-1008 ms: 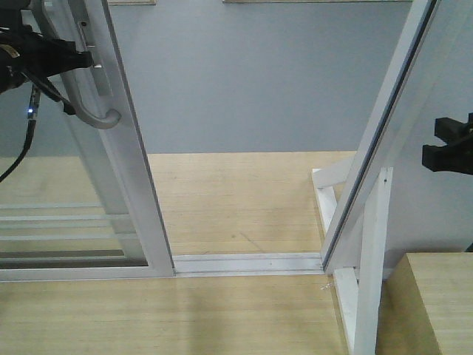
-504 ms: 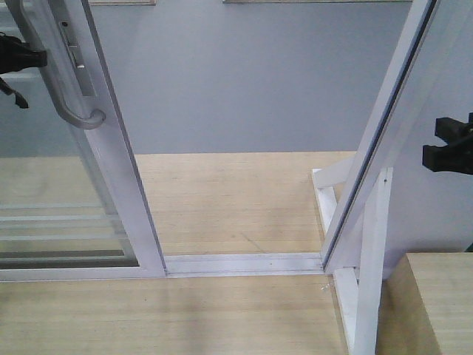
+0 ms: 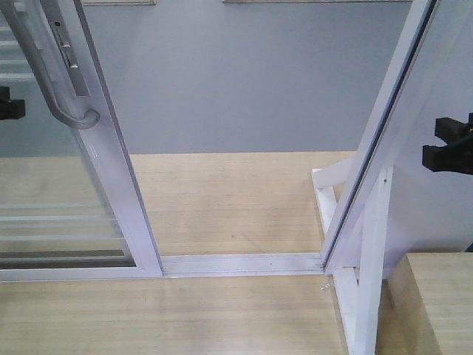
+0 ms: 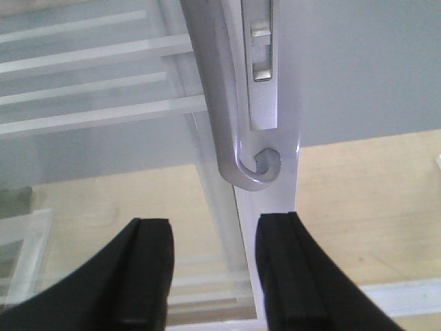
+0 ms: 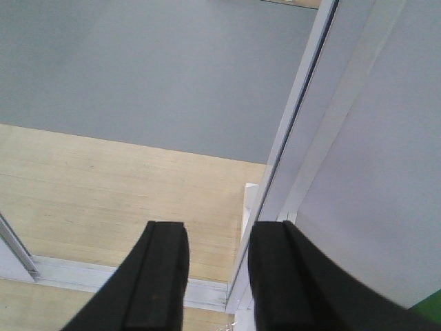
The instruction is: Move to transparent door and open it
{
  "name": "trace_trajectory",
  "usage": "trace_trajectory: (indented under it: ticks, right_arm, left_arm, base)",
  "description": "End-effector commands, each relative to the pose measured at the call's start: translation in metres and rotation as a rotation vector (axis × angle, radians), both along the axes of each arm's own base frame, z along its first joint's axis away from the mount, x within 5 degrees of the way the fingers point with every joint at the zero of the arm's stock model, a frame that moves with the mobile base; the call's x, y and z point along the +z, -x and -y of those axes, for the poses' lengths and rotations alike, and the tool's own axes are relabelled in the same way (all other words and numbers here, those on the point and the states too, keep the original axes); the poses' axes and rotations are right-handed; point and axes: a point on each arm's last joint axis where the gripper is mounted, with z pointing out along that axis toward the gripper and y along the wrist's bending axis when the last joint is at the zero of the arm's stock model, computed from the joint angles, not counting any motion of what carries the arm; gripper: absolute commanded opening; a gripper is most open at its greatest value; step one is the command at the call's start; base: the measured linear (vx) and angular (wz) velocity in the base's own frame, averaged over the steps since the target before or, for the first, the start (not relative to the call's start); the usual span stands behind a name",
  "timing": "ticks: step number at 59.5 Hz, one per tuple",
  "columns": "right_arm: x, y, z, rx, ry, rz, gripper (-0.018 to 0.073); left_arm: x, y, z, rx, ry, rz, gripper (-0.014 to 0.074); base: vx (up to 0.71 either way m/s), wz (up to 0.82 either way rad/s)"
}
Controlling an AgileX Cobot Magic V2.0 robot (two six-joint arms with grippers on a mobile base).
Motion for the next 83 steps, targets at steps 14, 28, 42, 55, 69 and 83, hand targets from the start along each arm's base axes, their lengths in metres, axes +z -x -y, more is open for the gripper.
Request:
trace_trajectory:
  ticks: [14, 28, 42, 55, 69, 83]
  right_arm:
    - [0.018, -0.002, 0.000, 0.012, 0.000, 0.113, 0.0310]
    - [0.018, -0.002, 0.000, 0.012, 0.000, 0.113, 0.0310]
    - [0.018, -0.002, 0.000, 0.012, 0.000, 0.113, 0.0310]
    - [0.018, -0.002, 0.000, 0.011, 0.001, 0.110, 0.0310]
    - [0.018, -0.001, 0.000, 0.014, 0.001, 0.110, 0.0310]
    - [0.018, -0.001, 0.000, 0.014, 0.001, 0.110, 0.0310]
  left_arm:
    - [0.038, 0.088, 0.005, 0.030, 0.095, 0.497, 0.0409]
    - [0.041, 0.118, 0.006, 0.025, 0.092, 0.574, 0.0409]
    - [0.042, 0.123, 0.009, 0.008, 0.094, 0.591, 0.0389]
    - [0.021, 0.145, 0.013, -0.017, 0.129, 0.611, 0.0109]
    - [-0.013, 0.178, 0.018, -0.084, 0.077, 0.643, -0.0007]
    - [-0.070, 0.205, 0.017, -0.089, 0.100, 0.685, -0.0007]
  base:
    - [0.00, 0.00]
    - [0.00, 0.00]
    - [0.00, 0.00]
    - [0.00, 0.00]
    - [0.00, 0.00]
    - [0.00, 0.00]
